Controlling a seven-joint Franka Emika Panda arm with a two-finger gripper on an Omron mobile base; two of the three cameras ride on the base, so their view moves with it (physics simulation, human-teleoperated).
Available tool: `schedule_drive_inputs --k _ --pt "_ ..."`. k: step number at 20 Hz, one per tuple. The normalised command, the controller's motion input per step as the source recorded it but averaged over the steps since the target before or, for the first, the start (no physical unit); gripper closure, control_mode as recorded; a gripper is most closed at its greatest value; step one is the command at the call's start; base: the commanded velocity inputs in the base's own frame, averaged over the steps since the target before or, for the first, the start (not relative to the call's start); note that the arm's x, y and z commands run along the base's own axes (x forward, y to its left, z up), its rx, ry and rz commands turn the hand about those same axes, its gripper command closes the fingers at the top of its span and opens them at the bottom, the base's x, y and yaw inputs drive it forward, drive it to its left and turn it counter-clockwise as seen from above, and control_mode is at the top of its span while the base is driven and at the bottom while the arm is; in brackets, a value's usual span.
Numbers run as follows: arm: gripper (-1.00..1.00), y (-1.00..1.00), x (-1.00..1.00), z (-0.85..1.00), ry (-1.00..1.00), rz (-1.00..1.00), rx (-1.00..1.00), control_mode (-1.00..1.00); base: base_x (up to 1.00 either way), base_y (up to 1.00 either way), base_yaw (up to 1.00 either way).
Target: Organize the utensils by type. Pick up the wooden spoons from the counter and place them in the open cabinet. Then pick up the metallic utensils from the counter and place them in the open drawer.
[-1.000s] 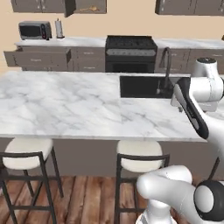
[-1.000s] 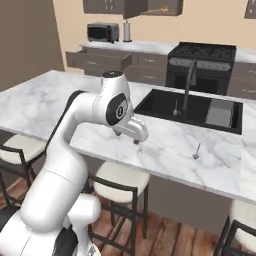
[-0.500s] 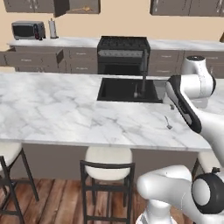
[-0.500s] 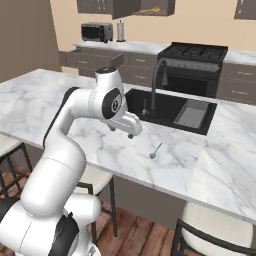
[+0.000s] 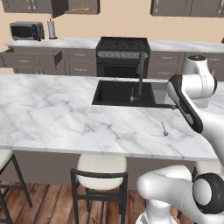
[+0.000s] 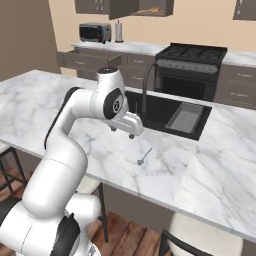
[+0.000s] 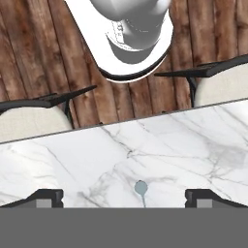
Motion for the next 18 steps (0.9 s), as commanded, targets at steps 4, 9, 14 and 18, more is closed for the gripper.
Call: schedule_drive_inputs --k 4,9,14,18 --pt "-1.00 0.00 0.00 0.00 0.00 0.00 0.00 1.00 0.43 -0.38 0.00" --pt "-1.00 -0.18 0.23 -0.11 0.07 0.00 0.00 -1.00 0.06 -0.06 0.00" --pt "-1.00 -0.19 0.57 -0.16 0.15 0.00 0.02 -1.00 0.00 0.00 0.00" --pt "-1.00 -0.11 0.73 -0.23 0.23 0.00 0.00 -1.00 0.00 0.00 0.00"
